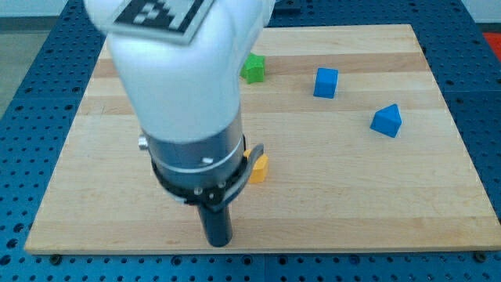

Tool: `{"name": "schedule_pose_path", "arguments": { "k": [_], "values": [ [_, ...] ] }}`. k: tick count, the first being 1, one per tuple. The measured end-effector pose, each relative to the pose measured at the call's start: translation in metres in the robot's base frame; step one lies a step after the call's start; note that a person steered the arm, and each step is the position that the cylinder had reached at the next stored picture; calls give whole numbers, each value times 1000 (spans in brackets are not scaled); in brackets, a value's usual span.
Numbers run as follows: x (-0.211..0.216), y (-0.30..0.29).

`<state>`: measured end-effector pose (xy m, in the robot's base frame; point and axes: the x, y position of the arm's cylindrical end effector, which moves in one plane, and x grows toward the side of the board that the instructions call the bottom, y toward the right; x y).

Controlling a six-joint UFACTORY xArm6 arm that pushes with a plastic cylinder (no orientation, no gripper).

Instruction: Push the green circle and yellow heart slightly towards the right side of the board

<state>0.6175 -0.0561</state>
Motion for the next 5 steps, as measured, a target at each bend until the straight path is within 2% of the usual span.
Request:
{"name": "schedule_pose_path", "arguments": {
  "k": [1, 2, 3, 5],
  "values": [
    [0, -29],
    [-17, -106],
    [-41, -110],
    [-61, -110]
  ]
}}
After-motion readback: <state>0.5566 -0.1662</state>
